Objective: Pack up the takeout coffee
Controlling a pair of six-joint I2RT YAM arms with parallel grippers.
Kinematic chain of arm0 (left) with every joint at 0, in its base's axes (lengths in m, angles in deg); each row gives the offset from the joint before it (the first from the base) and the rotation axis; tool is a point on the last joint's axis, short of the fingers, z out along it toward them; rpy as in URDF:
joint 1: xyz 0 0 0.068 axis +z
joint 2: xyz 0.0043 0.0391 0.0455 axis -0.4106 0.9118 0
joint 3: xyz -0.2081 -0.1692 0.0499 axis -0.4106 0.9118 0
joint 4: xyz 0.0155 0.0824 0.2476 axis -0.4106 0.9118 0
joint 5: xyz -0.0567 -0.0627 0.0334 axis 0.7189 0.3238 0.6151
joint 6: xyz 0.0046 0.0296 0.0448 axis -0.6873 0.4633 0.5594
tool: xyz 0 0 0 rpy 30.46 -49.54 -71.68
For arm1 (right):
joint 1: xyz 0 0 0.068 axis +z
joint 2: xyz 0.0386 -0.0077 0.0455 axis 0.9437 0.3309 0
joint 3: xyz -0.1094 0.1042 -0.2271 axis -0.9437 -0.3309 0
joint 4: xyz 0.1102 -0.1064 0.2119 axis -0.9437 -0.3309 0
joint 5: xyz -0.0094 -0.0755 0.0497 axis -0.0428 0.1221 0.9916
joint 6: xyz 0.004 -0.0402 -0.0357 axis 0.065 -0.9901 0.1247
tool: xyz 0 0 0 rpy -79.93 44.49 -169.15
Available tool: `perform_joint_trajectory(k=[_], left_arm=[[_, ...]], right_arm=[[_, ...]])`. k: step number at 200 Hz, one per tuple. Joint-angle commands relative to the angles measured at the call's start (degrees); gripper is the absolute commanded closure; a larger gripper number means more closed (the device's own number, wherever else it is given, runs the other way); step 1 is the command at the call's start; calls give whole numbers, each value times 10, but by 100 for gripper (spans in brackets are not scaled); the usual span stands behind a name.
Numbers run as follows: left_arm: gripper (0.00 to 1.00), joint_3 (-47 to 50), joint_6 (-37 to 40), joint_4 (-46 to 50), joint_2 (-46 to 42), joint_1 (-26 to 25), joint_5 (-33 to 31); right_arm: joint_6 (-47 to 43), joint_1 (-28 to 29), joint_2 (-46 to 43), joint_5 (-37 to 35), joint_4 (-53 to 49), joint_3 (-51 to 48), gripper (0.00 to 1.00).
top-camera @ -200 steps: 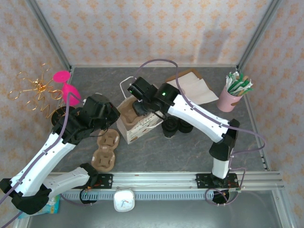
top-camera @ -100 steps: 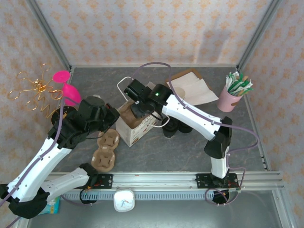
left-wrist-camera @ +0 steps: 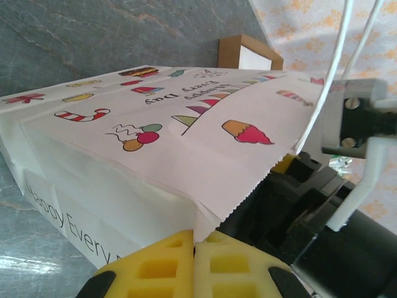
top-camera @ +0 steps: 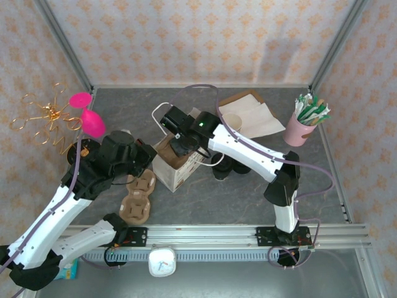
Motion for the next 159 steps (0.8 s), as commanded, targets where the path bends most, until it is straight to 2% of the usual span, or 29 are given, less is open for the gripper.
perform_joint_trajectory(k=[1, 32, 53, 101, 121, 159], left_arm=[[100, -7, -14, 24, -9, 2, -34], [100, -11, -14, 35, -3, 3, -46], [100, -5, -16, 17, -3, 2, -26], [100, 10, -29, -13, -7, 2, 8], [100, 12, -33, -5, -16, 2, -3], [100, 5, -45, 10, -18, 2, -21]], right_arm=[[-9, -2, -21, -10, 6, -22, 58], [-19, -2, -50, 4, 17, -59, 58], [-17, -2, -51, 3, 19, -65, 58], [-17, -2, 6, 3, 12, 13, 58], [-9, -10, 19, -7, 4, 41, 58], [-15, -15, -3, -1, 15, 34, 58]])
